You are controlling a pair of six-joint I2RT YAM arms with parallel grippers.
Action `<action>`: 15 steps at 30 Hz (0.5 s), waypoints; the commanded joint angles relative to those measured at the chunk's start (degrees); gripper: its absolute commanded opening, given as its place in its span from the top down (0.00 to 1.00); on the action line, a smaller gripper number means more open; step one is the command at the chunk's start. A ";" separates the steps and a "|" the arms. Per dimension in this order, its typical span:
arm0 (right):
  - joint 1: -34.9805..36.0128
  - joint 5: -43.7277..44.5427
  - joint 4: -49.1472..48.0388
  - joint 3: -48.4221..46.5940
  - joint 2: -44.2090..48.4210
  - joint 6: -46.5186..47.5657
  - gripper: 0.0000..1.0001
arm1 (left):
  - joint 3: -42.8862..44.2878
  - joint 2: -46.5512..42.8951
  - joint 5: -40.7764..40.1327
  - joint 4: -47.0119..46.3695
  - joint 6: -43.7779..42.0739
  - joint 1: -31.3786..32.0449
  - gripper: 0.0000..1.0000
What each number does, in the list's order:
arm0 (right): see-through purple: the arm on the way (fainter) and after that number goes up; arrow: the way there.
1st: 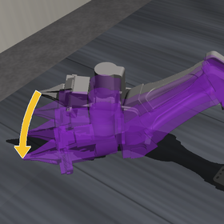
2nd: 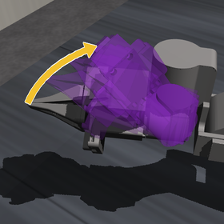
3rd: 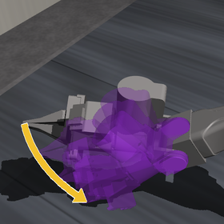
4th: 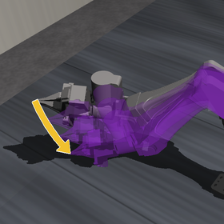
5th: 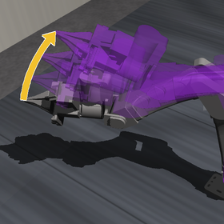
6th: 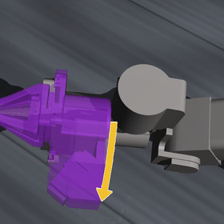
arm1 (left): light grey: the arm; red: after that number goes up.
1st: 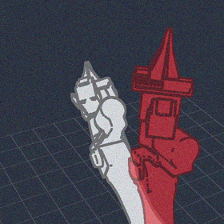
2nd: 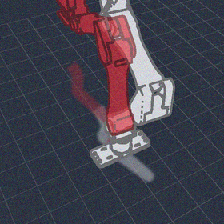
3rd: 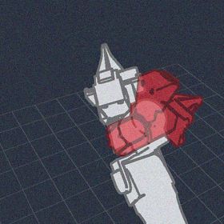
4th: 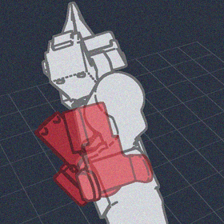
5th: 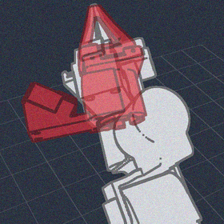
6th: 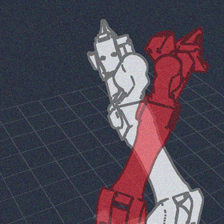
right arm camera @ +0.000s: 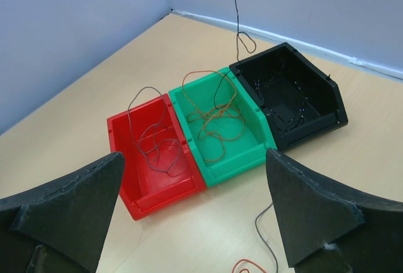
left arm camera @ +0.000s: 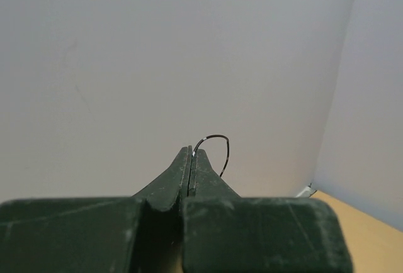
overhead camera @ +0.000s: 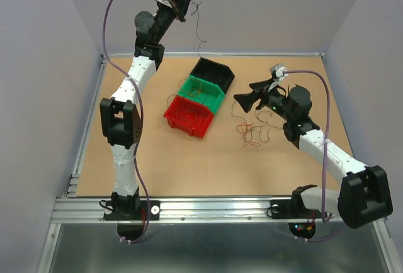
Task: Untangle the cables
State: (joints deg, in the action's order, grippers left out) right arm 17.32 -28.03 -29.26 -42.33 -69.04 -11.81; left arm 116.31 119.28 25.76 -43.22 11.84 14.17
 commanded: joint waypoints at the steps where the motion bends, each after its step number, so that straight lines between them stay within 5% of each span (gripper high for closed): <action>1: -0.10 2.01 -4.49 -1.01 0.04 -0.14 0.02 | 10.14 0.42 1.23 -5.29 -1.72 0.24 1.00; 8: -0.01 4.03 -4.67 -1.44 -1.45 0.04 0.02 | 9.12 -2.29 2.45 -7.05 -0.94 0.15 1.00; 15: -0.10 4.39 -4.67 -2.94 -4.09 -0.49 0.03 | -4.66 -12.04 6.06 -6.61 1.70 1.55 1.00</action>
State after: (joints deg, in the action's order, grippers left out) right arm 17.32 -24.58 -30.57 -42.33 -72.55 -11.86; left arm 116.71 116.38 29.06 -45.45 12.58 14.46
